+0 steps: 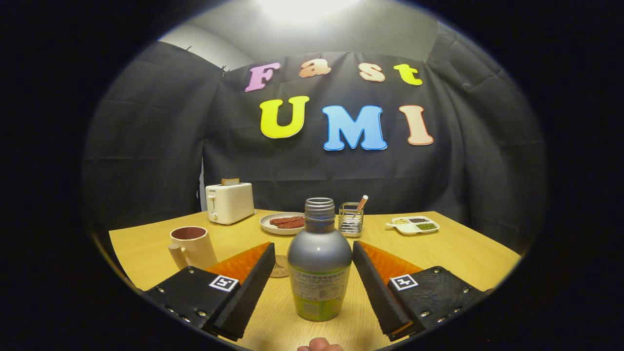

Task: Take the bottle from table, then pour the juice into the cup, finally place the bottle on the coaster

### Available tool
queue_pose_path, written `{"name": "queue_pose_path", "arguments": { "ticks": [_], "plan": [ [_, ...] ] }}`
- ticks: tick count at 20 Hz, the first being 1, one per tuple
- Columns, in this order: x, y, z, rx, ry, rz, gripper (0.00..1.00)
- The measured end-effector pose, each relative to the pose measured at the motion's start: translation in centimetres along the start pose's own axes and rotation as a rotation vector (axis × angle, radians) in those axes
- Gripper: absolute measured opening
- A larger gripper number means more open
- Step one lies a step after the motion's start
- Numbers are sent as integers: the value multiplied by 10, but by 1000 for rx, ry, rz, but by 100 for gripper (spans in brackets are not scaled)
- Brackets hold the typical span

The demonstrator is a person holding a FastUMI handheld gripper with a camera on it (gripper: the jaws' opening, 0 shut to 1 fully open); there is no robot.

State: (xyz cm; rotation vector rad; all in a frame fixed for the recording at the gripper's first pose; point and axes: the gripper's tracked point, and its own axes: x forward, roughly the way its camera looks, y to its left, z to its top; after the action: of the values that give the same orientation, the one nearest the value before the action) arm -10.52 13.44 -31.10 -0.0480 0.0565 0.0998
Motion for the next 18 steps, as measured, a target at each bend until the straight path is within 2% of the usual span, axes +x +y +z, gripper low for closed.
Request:
{"name": "queue_pose_path", "arguments": {
  "ticks": [5,9,10,11,14,18],
  "plan": [
    [15,0,-6,-66,12,-34,98],
    [25,-5,-21,-59,61,-48,97],
    [25,-5,-23,-49,66,-45,94],
    [26,-4,-21,-46,64,-44,85],
    [30,-1,-22,-62,98,-31,81],
    [37,12,-5,-130,125,32,81]
  ]
}}
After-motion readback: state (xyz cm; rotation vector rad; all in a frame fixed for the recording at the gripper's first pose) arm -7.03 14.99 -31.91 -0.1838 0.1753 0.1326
